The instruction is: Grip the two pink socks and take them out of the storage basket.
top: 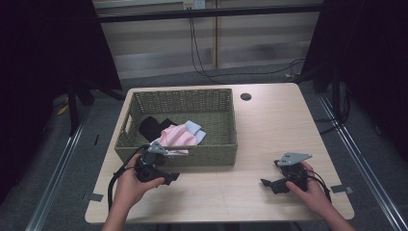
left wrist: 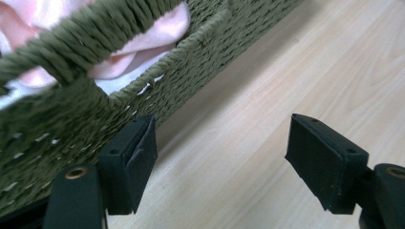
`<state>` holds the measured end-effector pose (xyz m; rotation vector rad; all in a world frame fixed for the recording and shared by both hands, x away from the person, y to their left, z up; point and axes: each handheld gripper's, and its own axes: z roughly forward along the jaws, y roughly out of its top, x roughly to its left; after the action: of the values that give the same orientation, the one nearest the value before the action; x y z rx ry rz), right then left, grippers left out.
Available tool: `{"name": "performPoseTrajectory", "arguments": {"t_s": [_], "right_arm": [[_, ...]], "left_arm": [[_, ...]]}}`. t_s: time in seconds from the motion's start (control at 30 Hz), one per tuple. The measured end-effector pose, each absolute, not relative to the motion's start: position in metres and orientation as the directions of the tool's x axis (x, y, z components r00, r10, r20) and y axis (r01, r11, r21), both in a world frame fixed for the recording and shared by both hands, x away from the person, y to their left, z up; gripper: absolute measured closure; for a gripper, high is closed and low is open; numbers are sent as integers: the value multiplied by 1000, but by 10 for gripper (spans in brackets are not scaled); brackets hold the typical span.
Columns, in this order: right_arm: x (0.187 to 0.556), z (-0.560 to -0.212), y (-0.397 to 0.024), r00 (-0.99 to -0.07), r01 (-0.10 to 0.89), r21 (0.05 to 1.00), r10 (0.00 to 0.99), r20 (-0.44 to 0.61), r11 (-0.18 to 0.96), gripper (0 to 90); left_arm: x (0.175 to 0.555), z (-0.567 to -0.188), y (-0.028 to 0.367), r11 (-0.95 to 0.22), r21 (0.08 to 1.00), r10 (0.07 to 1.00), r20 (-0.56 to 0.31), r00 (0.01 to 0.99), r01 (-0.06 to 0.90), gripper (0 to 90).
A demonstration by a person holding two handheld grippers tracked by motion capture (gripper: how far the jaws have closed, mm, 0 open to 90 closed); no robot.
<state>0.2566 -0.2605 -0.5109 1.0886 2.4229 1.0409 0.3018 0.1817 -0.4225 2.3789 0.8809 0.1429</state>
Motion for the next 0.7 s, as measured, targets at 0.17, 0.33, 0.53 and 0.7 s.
{"name": "performPoseTrajectory", "arguments": {"t_s": [0.17, 0.33, 0.53, 0.7], "right_arm": [[257, -511, -261, -674, 529, 716, 738, 29, 455, 97], [257, -511, -261, -674, 529, 716, 738, 29, 455, 97], [257, -511, -261, -674, 529, 717, 738, 29, 455, 97], [257, -511, -261, -673, 531, 716, 739, 31, 454, 97]], "left_arm": [[305, -415, 181, -619, 550, 606, -119, 786, 561, 257], [308, -405, 180, -625, 540, 601, -129, 789, 564, 257], [314, -391, 180, -636, 526, 596, -130, 793, 565, 256], [320, -378, 179, -641, 525, 588, -135, 798, 561, 256]]}}
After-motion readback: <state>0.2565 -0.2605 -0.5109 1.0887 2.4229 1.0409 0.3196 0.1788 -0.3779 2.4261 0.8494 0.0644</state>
